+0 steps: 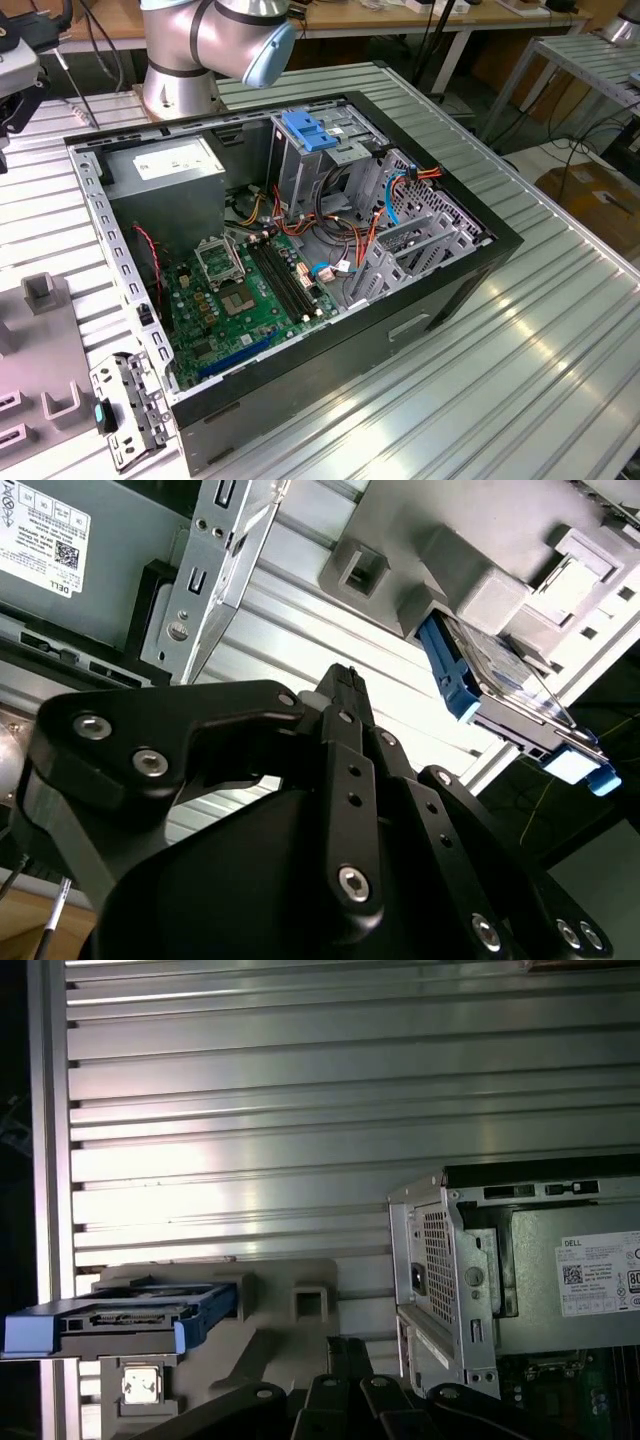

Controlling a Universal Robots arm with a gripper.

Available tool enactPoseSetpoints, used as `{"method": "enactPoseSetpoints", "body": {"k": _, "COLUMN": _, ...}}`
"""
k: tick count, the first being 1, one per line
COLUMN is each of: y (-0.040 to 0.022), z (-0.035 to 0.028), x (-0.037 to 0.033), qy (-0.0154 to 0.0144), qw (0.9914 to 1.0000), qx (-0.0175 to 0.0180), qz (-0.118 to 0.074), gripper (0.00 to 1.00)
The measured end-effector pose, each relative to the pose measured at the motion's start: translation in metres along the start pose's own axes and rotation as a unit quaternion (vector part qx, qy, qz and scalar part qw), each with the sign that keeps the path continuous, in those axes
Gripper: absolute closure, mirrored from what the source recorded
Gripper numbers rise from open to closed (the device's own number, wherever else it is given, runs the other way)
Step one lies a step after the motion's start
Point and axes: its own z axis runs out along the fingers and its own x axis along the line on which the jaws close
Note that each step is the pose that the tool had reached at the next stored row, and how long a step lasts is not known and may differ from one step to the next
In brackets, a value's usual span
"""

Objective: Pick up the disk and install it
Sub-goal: 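Reach for the disk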

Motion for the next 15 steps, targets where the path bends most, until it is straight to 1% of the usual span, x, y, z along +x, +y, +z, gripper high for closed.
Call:
{"method": "enactPoseSetpoints", "body": {"k": 1, "y": -0.0001, "z": 0.0000, "x": 0.0010, "qy": 0.0001, "qw": 1.00000, "qx": 0.0000, "qz": -0.002, "gripper": 0.89}}
{"method": "enactPoseSetpoints", "body": {"k": 3, "y": -0.0004, "z": -0.0001, "x": 0.0065, "qy": 0.0003, "qw": 0.99999, "qx": 0.0000, "qz": -0.005, "gripper": 0.89}}
{"method": "enactPoseSetpoints", "body": {"k": 6, "y": -0.0012, "z": 0.0000, "x": 0.0163, "qy": 0.0002, "qw": 0.99998, "qx": -0.0001, "qz": -0.006, "gripper": 0.89}}
{"method": "enactPoseSetpoints", "body": {"k": 7, "y": -0.0016, "z": -0.0001, "x": 0.0218, "qy": 0.0003, "qw": 0.99998, "qx": 0.0000, "qz": -0.006, "gripper": 0.89}}
{"method": "enactPoseSetpoints", "body": {"k": 8, "y": -0.0018, "z": -0.0001, "x": 0.0255, "qy": 0.0003, "qw": 0.99998, "qx": 0.0000, "qz": -0.006, "gripper": 0.89}}
{"method": "enactPoseSetpoints", "body": {"k": 11, "y": -0.0024, "z": -0.0001, "x": 0.0342, "qy": 0.0003, "qw": 0.99998, "qx": 0.0000, "qz": -0.006, "gripper": 0.89}}
{"method": "enactPoseSetpoints", "body": {"k": 14, "y": -0.0029, "z": -0.0002, "x": 0.0409, "qy": 0.0004, "qw": 0.99998, "qx": 0.0000, "qz": -0.006, "gripper": 0.89}}
{"method": "enactPoseSetpoints", "body": {"k": 15, "y": -0.0031, "z": -0.0002, "x": 0.0444, "qy": 0.0004, "qw": 0.99998, "qx": 0.0000, "qz": -0.006, "gripper": 0.89}}
